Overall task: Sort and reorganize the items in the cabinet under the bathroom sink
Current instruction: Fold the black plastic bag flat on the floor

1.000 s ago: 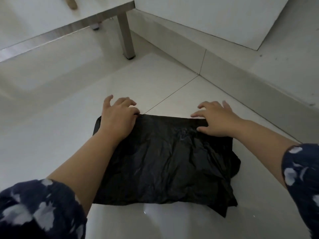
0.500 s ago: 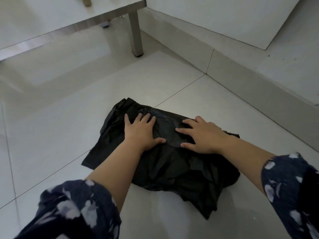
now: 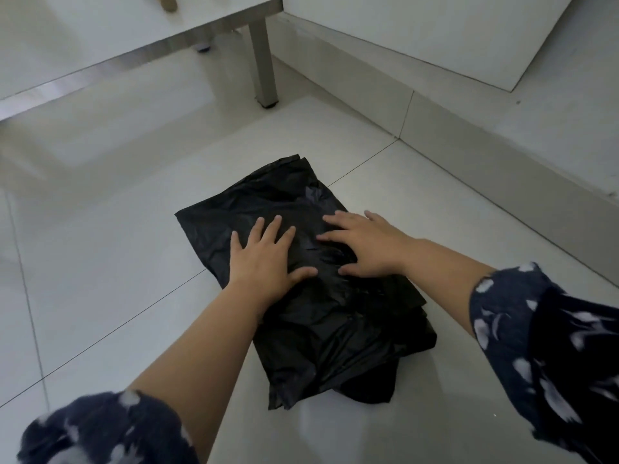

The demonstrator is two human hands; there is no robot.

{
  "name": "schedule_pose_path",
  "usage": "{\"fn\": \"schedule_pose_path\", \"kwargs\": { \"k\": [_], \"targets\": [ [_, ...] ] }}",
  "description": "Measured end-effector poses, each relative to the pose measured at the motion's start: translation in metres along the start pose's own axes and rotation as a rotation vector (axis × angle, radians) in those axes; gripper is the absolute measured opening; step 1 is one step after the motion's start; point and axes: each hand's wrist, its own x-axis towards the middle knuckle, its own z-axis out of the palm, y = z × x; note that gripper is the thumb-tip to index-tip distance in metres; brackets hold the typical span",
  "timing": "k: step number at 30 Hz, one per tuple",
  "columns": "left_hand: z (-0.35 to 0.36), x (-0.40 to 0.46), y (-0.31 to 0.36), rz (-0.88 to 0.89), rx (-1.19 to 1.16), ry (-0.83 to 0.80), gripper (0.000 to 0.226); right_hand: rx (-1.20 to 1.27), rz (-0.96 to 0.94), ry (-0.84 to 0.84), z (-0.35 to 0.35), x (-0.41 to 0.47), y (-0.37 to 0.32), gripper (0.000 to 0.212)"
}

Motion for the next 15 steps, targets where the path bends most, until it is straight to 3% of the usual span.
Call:
{"fn": "schedule_pose_path", "kwargs": {
  "k": [4, 7, 11, 15],
  "targets": [
    [0.010, -0.013, -0.017, -0.006, -0.048, -0.164, 0.106, -0.004, 0.025, -0.097, 0.003, 0.016, 0.000, 0.072],
    [0.012, -0.002, -0.031, 0.050, -0.115, -0.239, 0.109, -0.072, 0.057, -0.079, 0.007, 0.014, -0.001, 0.073],
    [0.002, 0.022, -0.041, 0.149, -0.113, -0.246, 0.107, -0.151, 0.086, -0.004, 0.007, 0.005, -0.002, 0.071],
    [-0.003, 0.030, -0.054, 0.231, -0.212, -0.160, 0.103, -0.025, 0.044, 0.071, 0.008, 0.001, 0.013, 0.074]
  ]
}}
